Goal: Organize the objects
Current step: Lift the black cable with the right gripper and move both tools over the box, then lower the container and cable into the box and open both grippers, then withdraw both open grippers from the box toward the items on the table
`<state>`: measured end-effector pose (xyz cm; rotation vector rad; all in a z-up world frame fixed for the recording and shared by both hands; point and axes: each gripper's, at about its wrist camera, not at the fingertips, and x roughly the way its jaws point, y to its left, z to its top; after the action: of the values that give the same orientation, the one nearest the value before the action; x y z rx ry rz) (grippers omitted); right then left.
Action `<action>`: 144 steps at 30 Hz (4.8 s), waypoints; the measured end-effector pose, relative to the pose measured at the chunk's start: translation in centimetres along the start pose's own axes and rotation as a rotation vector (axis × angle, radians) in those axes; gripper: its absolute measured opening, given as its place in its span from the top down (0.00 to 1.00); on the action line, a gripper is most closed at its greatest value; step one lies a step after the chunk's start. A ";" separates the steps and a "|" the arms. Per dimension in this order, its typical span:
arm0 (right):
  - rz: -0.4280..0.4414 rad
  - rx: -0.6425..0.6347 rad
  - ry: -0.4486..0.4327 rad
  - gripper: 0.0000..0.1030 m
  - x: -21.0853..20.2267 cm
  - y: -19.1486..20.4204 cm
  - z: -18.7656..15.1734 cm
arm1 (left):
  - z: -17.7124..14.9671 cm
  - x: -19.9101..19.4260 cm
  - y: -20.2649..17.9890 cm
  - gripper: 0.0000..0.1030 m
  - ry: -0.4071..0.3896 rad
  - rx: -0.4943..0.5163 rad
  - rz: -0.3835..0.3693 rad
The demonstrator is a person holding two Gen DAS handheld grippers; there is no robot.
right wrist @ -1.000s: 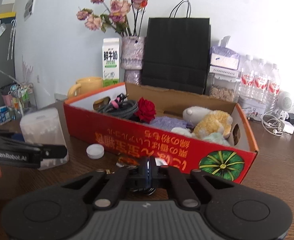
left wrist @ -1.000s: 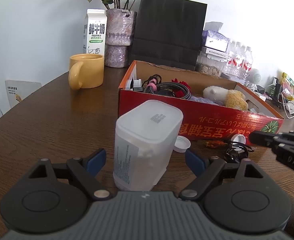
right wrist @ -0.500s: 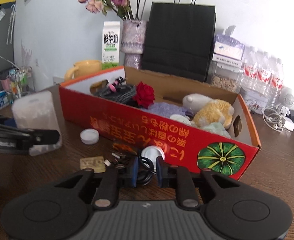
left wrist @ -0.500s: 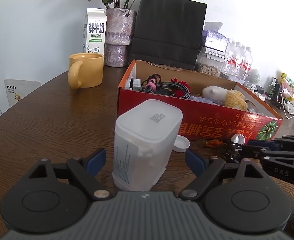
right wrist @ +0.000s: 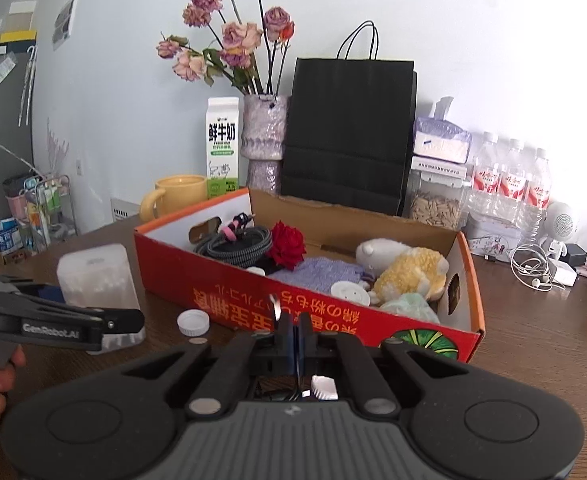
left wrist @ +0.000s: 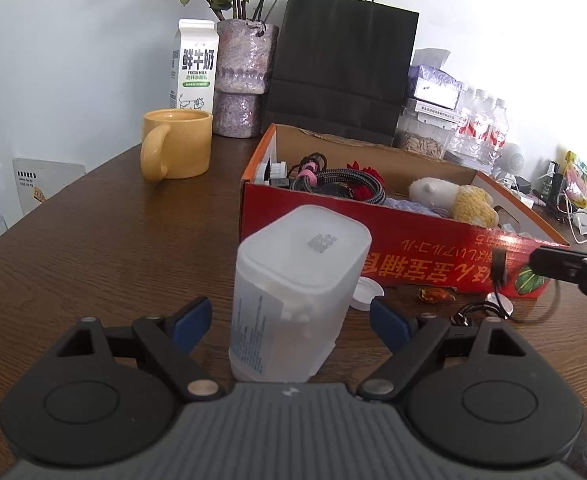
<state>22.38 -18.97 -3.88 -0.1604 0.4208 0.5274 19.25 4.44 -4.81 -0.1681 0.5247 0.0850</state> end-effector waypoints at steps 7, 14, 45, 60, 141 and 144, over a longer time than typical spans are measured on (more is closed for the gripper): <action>-0.001 0.009 -0.023 0.99 -1.4 -0.1 0.3 | 0.4 -0.6 -1.0 0.44 -0.045 0.059 -0.040; 0.013 0.059 0.024 0.85 -1.9 -1.4 -0.7 | 0.3 -0.8 -0.8 0.44 -0.047 0.055 -0.019; 0.113 0.014 0.158 0.91 -3.0 0.0 -4.7 | -0.1 -5.4 -1.1 0.44 -0.084 0.068 -0.024; 0.086 0.000 -0.022 0.91 -2.4 -0.6 1.3 | 4.5 -5.0 -4.6 0.44 -0.215 0.089 -0.101; -0.111 0.094 -0.108 0.00 3.2 -4.0 3.1 | 8.5 1.8 -6.0 0.00 -0.215 0.082 -0.024; -0.111 0.094 -0.106 0.00 2.2 -3.7 2.6 | 8.1 0.8 -5.4 0.00 -0.211 0.076 -0.018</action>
<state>26.92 -20.42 -2.34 -0.0646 0.3309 0.4041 24.58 0.61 2.39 -0.0880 0.3152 0.0641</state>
